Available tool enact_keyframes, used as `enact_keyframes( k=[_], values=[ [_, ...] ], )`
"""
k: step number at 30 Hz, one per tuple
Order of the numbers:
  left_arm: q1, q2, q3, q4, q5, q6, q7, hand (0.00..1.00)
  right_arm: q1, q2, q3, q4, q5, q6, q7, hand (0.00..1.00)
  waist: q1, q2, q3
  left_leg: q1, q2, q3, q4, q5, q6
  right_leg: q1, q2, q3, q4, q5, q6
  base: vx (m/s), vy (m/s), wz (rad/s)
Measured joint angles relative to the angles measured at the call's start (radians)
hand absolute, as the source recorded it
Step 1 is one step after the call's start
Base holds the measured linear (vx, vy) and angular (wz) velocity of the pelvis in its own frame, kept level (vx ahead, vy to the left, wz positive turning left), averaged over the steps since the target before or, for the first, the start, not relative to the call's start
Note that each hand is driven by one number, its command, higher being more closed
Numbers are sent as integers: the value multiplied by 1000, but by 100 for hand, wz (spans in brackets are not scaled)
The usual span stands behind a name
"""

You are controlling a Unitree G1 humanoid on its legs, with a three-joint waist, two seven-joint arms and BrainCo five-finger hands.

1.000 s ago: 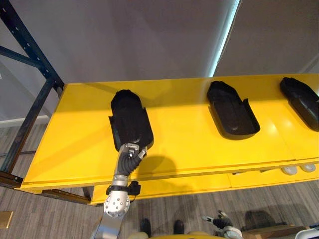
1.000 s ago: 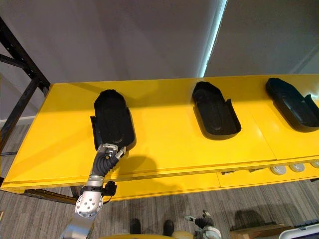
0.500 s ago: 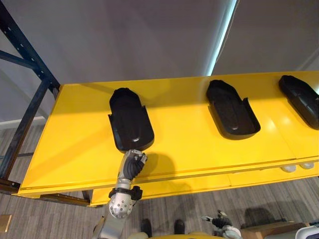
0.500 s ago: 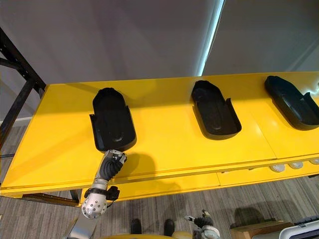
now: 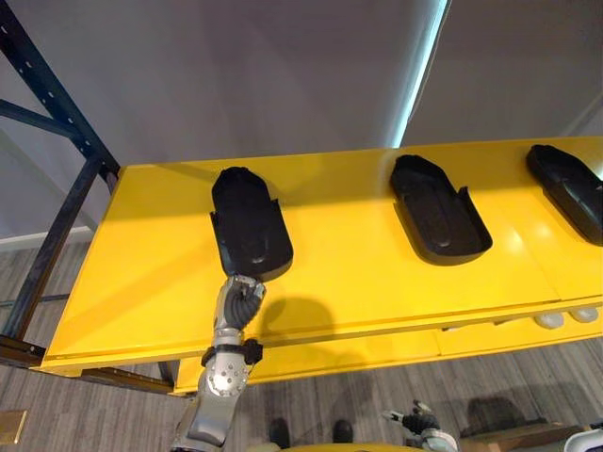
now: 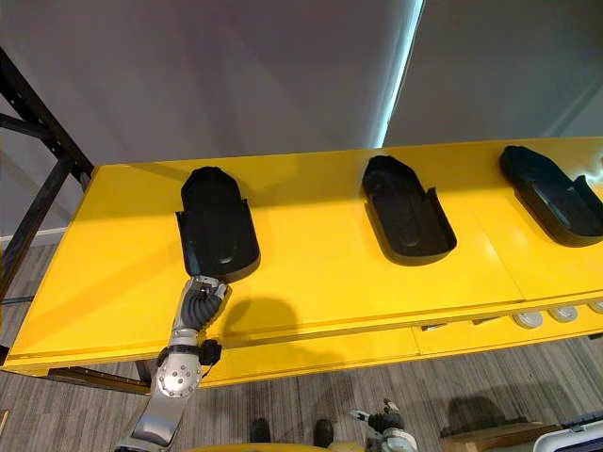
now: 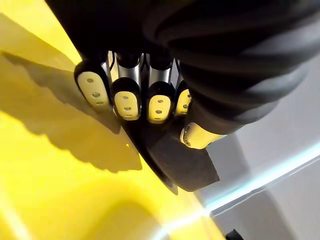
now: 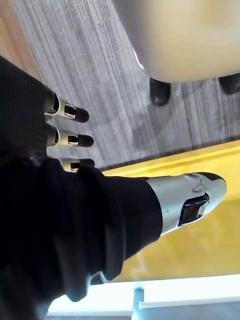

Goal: Walk over and take plastic housings, then place them on the shelf

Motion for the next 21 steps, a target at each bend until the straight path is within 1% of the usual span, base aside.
enact_keyframes(
  k=[2, 5, 12, 18, 20, 21],
  values=[
    [-16, 0, 1, 10, 0, 3, 11, 100, -1, 1, 0, 0, 0, 0, 0, 0, -1, -2, 0, 0, 0, 0, 0, 0, 0, 0, -1, 0, -1, 0, 0, 0, 0, 0],
    [-26, -2, 17, 25, -1, 3, 17, 100, -6, 5, 0, 0, -3, 1, 0, 0, -14, -4, -1, 0, 0, 0, 0, 0, 0, 1, -1, 0, -1, 0, 0, 0, 0, 0],
    [-72, -8, 28, 64, -4, 17, 19, 100, -7, 7, -2, 1, -9, 17, 0, 0, -15, -11, -3, 2, 0, -1, 0, 0, 0, 4, -2, -1, -5, 1, 0, 0, 0, 0],
    [-81, -15, 28, 57, -16, 18, 19, 100, -7, 7, -2, 1, -9, 17, 0, 0, -15, -14, -2, 0, -2, -5, 0, -1, 1, 5, -6, -6, -6, 1, 0, 2, 1, 2],
    [-64, -19, 29, 20, -57, 17, 19, 100, -9, 8, -3, 1, -9, 17, 0, 0, -15, -17, 0, -1, -4, -14, 0, -1, 1, 8, -8, -15, -6, 0, 1, 13, 6, 12],
    [-42, -19, 33, -29, -87, 14, 19, 100, -10, 8, -4, 2, -8, 17, -1, 0, -17, -20, 2, 0, -5, -20, 0, -1, 1, 11, -9, -23, -7, -1, 3, 12, 3, 14]
  ],
)
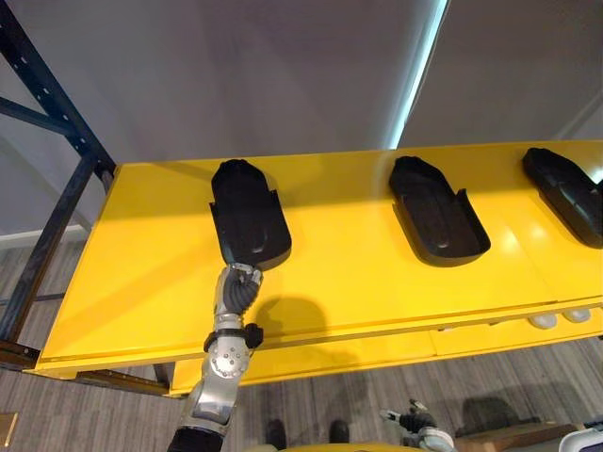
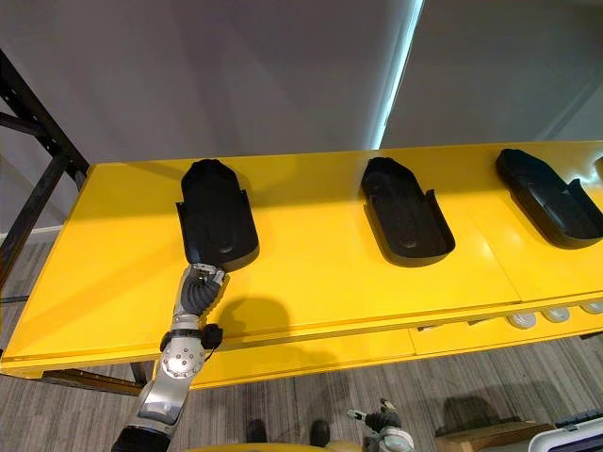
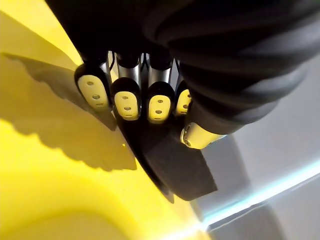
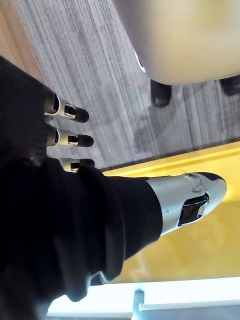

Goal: Walk over and take plastic housings, then place them on the shelf

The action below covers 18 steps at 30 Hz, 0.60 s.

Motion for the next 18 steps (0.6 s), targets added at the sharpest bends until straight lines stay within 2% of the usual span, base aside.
enact_keyframes(
  k=[4, 5, 6, 7, 9, 12, 13, 15, 18],
  values=[
    [50, -15, 66, -191, -135, -46, 19, 100, 0, -2, -3, 14, 0, 0, 0, 0, 6, -4, 1, -3, -1, -16, 0, 0, 0, 4, 0, -9, -1, -2, 1, 4, 2, 12],
    [61, -27, 137, -273, -193, -80, 40, 100, -2, -2, -3, 19, 0, 0, 0, 0, 9, -4, 1, -4, -1, -24, 1, 0, 0, 4, 0, -13, 3, -3, 2, -11, 2, 10],
    [65, -30, 171, -299, -213, -92, 50, 100, -2, -2, -4, 20, 0, 0, 0, 0, 10, -4, 1, -3, -1, -25, 1, 0, 0, 5, 0, -13, 5, -4, 3, -28, 4, 10],
    [67, -40, 262, -334, -257, -120, 80, 100, -2, -3, -5, 21, 0, 0, 0, 0, 14, -4, 1, -7, 0, -29, 0, 0, 0, 7, 0, -15, 11, -9, 3, -31, 3, 6],
    [68, -62, 392, -341, -333, -145, 138, 100, -2, -4, -11, 21, 0, 1, 0, 0, 22, -4, 1, -3, 0, -42, 0, -1, 2, 8, -1, -25, 28, -22, 5, -27, 1, 15],
    [94, -87, 540, -288, -412, -152, 200, 100, 2, -4, -24, 34, 0, 3, -1, 0, 44, -10, 2, 5, 0, -62, 0, -4, 5, 11, -2, -44, 60, -46, -2, -8, -4, 25],
    [116, -91, 573, -249, -450, -151, 212, 100, 5, -4, -26, 35, 0, 3, -1, 0, 58, -11, 1, 6, 0, -64, 0, -7, 7, 11, -4, -51, 67, -53, -1, 0, -4, 19],
    [149, -94, 607, -176, -500, -141, 214, 100, 8, -3, -26, 32, 0, 5, -1, 0, 61, -15, 2, 7, 0, -60, 0, -16, 10, 11, -6, -62, 78, -62, -3, 5, -1, 16],
    [212, -117, 665, -13, -525, -73, 186, 100, 23, 6, -25, -13, -1, 13, -1, 0, 76, -19, 0, 19, 1, -34, 0, -28, 16, 14, -12, -64, 93, -77, -1, 24, 6, -2]
  ],
)
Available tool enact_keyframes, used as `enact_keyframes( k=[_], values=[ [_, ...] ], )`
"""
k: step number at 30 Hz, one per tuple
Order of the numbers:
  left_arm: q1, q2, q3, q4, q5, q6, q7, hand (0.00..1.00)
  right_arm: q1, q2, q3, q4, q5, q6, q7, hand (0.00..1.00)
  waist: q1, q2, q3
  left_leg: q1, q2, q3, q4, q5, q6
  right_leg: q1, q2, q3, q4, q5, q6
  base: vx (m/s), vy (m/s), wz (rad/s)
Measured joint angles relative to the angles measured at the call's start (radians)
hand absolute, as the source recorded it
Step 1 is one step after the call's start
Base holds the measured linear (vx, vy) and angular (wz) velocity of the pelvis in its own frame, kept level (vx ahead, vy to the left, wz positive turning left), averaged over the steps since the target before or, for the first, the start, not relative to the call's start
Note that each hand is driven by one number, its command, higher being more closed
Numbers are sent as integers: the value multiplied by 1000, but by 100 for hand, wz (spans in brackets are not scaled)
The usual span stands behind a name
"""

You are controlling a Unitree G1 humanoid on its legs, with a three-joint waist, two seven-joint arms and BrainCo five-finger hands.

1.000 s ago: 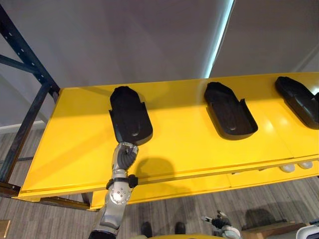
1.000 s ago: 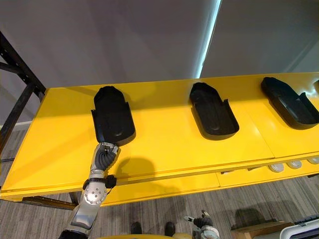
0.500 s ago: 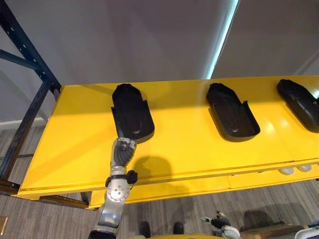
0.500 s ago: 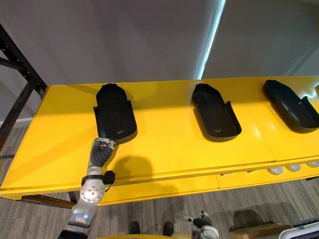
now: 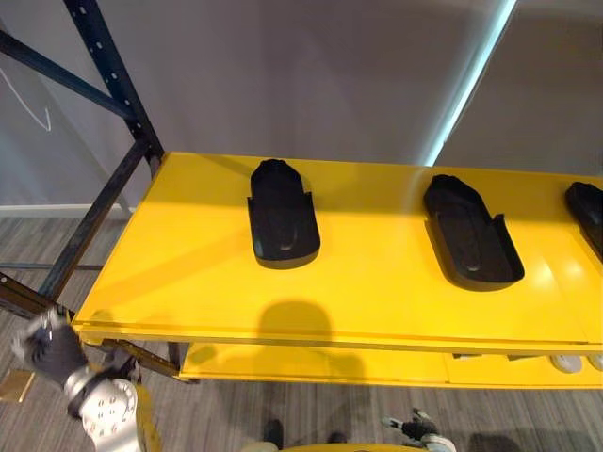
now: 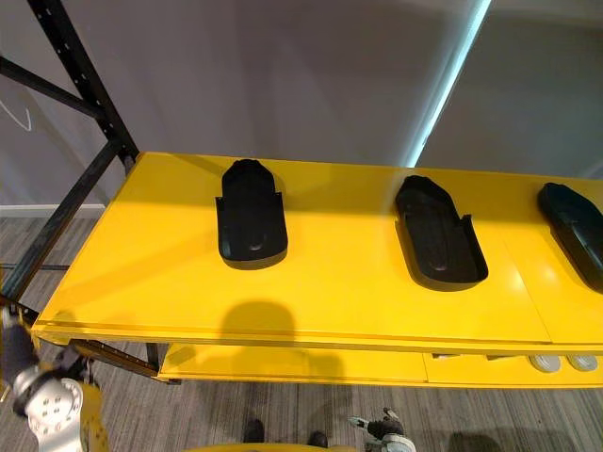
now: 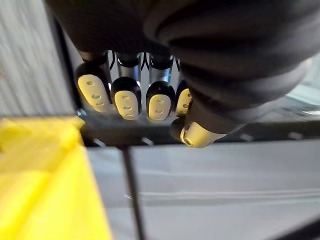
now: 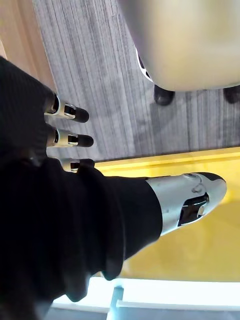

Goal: Walk over and take plastic housings, then place them on the shelf

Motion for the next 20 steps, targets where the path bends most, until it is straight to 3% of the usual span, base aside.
enact_keyframes(
  k=[1, 4, 9, 13, 16, 20],
  values=[
    [8, -5, 3, 72, 3, 31, -26, 0, 7, 0, -1, -21, -1, 7, 0, 0, 5, 0, 0, 9, 1, 17, 0, -4, -1, 7, -4, -1, 3, -4, 3, 41, 12, 0],
    [8, -8, -3, 331, 39, 100, -118, 0, 25, 17, -1, -70, -8, 12, 1, 0, 8, -4, -5, 30, -8, 21, 0, 2, -1, 29, -14, -2, 3, -12, 11, 62, 32, 3],
    [-27, -9, -102, 642, 108, 127, -230, 0, 19, 27, -9, -74, -8, 11, 1, 0, 7, -2, -7, 36, -22, 28, 0, 1, -1, 34, -27, 1, 4, -20, 20, 9, 13, 0],
    [-46, -4, -152, 730, 162, 124, -264, 0, 17, 25, -41, -58, -7, 6, -2, 0, 2, 4, -8, 38, -22, 28, 0, 2, -1, 35, -26, 2, 4, -20, 20, 0, 0, 0],
    [-59, 4, -202, 796, 203, 124, -281, 0, 11, 12, -53, -52, -7, 6, -20, 0, -17, 23, -9, 39, -21, 28, 0, 2, -1, 34, -25, 5, 4, -20, 20, -35, -16, -2],
    [-83, 15, -271, 834, 247, 124, -300, 0, 4, -7, -60, -15, -7, 5, -26, 0, -19, 47, -3, 45, -15, 41, 0, 2, -1, 23, -18, 25, 5, -18, 17, -18, -10, -12]
  ],
)
